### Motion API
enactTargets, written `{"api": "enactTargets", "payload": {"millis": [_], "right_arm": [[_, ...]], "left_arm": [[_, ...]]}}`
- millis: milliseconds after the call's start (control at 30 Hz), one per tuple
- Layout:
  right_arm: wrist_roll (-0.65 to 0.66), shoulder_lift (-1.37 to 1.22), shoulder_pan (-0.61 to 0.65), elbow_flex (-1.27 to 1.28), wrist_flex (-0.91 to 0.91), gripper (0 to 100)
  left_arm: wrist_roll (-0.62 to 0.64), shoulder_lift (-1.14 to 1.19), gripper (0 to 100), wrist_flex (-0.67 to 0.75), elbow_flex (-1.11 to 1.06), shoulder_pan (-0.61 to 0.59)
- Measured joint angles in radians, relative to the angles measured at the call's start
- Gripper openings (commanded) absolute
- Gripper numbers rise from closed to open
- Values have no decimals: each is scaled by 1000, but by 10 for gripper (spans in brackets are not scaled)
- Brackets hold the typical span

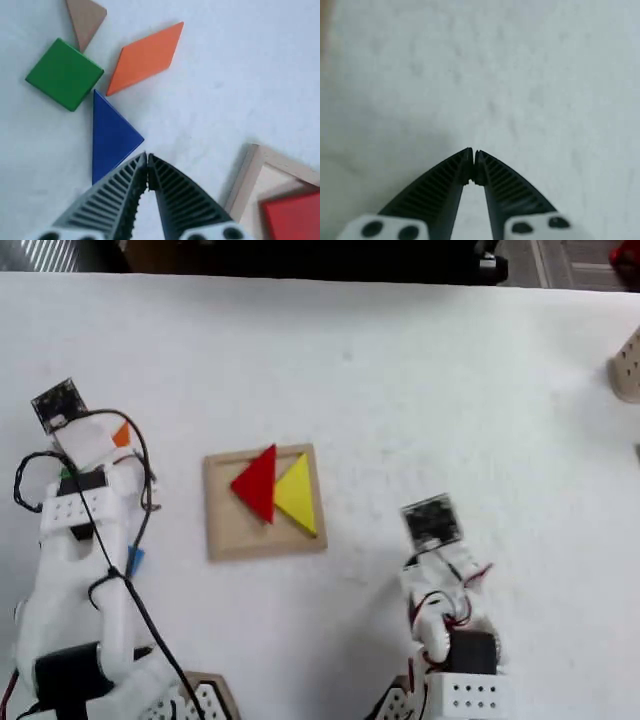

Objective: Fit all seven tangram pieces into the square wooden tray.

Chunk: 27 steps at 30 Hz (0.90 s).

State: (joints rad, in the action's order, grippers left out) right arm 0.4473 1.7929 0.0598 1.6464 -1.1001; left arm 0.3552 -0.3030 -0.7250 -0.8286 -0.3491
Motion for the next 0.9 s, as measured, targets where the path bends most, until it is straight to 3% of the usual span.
{"api": "enactTargets", "payload": {"millis": [200,300,567,767,900], "right_arm": [[-20,0,404,-97,63,16],[-86,-28,539,-167,118,16],[-262,-500,686,-446,278,17],[-423,-944,822,-724,247,17],[-453,-1039,848,-818,160,17]], "left_arm": [[0,51,24,72,3,0],[0,94,24,103,35,0],[2,204,24,121,150,12],[-95,364,24,123,308,121],[-110,465,24,123,428,130]]}}
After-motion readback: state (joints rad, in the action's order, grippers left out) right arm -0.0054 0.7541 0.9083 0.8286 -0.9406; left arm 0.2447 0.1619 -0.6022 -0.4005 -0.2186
